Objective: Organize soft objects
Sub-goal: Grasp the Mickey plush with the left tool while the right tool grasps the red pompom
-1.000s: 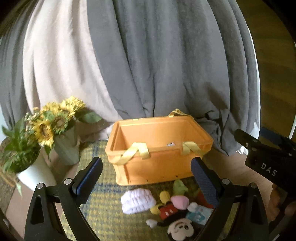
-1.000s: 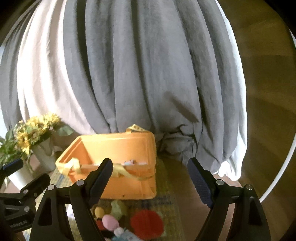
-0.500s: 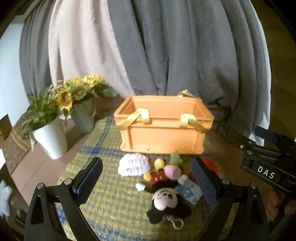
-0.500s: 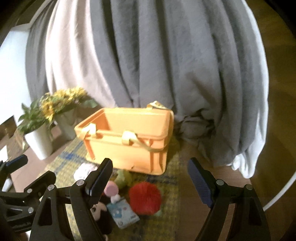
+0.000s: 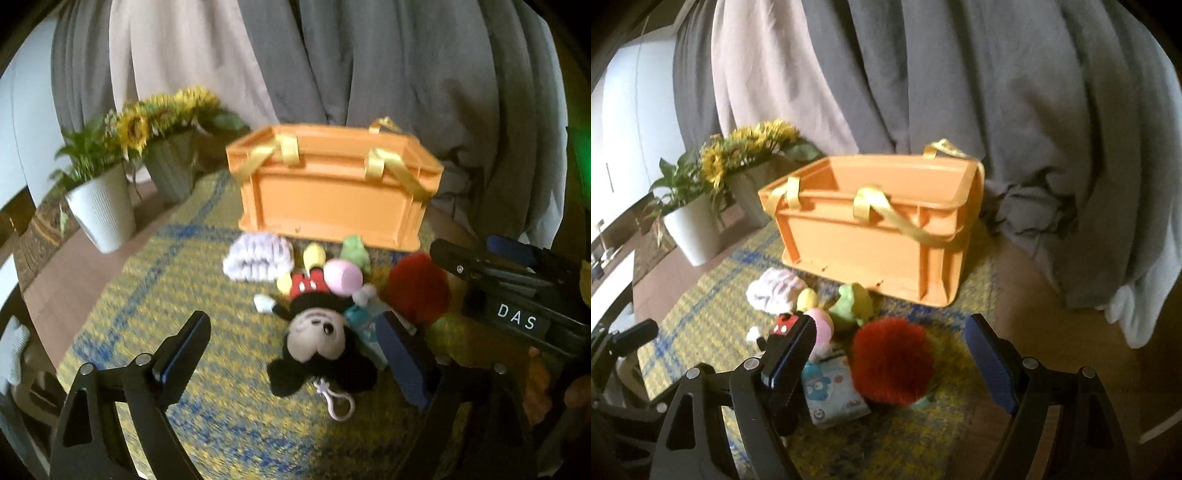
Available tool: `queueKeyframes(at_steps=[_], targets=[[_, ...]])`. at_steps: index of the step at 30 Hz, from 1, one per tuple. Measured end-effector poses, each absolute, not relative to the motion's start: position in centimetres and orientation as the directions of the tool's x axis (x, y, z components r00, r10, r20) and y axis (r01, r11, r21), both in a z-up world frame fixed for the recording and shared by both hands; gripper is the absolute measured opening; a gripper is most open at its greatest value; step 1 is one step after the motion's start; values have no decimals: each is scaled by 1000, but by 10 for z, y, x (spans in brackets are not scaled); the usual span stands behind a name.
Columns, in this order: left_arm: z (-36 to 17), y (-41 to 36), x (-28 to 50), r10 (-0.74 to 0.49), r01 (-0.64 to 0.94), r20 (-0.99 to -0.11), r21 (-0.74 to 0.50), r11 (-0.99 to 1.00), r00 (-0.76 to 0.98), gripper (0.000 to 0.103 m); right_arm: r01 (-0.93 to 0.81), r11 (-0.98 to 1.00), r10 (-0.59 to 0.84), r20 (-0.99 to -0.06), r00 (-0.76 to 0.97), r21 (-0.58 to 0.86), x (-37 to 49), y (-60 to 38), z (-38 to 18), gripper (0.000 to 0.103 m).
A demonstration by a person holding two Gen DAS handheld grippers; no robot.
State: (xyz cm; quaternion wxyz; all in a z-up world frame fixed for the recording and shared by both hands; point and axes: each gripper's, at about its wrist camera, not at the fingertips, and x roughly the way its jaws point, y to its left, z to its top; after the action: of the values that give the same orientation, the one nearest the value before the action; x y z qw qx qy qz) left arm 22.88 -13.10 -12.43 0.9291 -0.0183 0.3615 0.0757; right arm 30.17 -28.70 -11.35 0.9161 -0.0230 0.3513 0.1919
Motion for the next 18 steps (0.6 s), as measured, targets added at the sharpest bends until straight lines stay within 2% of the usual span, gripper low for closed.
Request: queueKeyframes(at_steps=[6, 18], targets=[[-153, -132, 241, 108, -162, -737, -3, 987, 667, 83, -378, 919, 341, -698, 630, 108, 311, -286, -140, 83], [-179, -141, 265, 101, -147, -780, 12, 989, 618, 75, -376, 918, 331, -760, 559, 123, 337, -285, -181, 82]])
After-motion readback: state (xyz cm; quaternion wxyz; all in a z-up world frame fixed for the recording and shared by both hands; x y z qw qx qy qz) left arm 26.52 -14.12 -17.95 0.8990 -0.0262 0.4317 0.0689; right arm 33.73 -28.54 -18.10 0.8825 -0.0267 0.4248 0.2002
